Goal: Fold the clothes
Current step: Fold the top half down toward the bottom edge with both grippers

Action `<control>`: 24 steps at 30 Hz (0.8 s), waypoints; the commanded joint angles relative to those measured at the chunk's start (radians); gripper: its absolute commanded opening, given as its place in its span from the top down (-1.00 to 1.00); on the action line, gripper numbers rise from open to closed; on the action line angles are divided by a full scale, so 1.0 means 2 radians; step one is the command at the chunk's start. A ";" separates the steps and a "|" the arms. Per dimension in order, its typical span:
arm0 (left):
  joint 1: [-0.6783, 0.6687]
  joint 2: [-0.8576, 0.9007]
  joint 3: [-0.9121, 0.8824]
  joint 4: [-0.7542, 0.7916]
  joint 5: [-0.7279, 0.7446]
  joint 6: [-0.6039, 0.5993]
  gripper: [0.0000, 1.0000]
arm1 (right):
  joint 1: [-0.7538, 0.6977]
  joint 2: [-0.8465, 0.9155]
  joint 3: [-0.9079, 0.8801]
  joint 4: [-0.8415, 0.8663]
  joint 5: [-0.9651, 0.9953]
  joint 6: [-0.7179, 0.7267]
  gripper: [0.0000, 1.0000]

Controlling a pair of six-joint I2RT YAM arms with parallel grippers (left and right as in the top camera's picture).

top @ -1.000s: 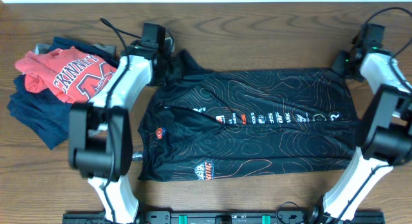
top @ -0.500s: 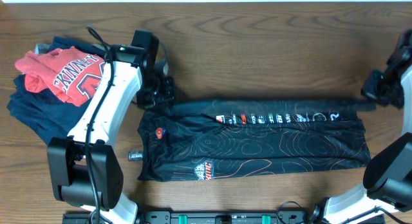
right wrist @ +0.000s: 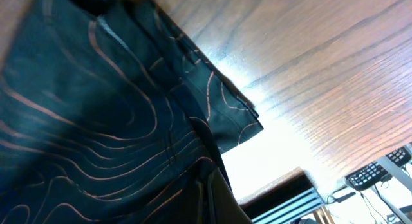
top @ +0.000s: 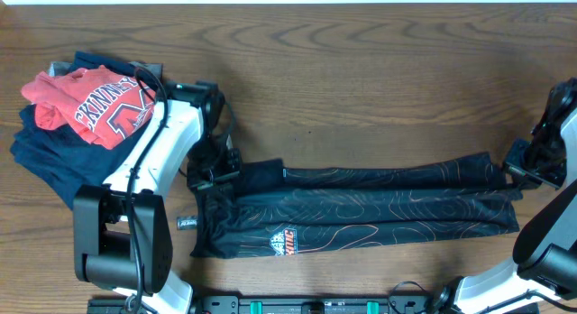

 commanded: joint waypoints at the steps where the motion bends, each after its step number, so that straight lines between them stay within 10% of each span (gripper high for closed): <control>1: 0.002 -0.006 -0.025 -0.002 -0.014 0.004 0.88 | -0.008 0.000 -0.019 0.014 0.032 -0.002 0.98; 9: 0.002 -0.006 -0.044 -0.008 -0.014 0.003 0.81 | -0.008 0.000 -0.037 0.019 0.058 0.008 0.95; 13: 0.002 -0.006 -0.044 -0.039 -0.014 0.003 0.14 | -0.014 0.000 -0.038 0.019 0.061 0.014 0.49; 24: 0.002 -0.006 -0.044 0.020 -0.014 0.008 0.10 | -0.019 0.002 -0.076 0.088 -0.035 -0.061 -0.20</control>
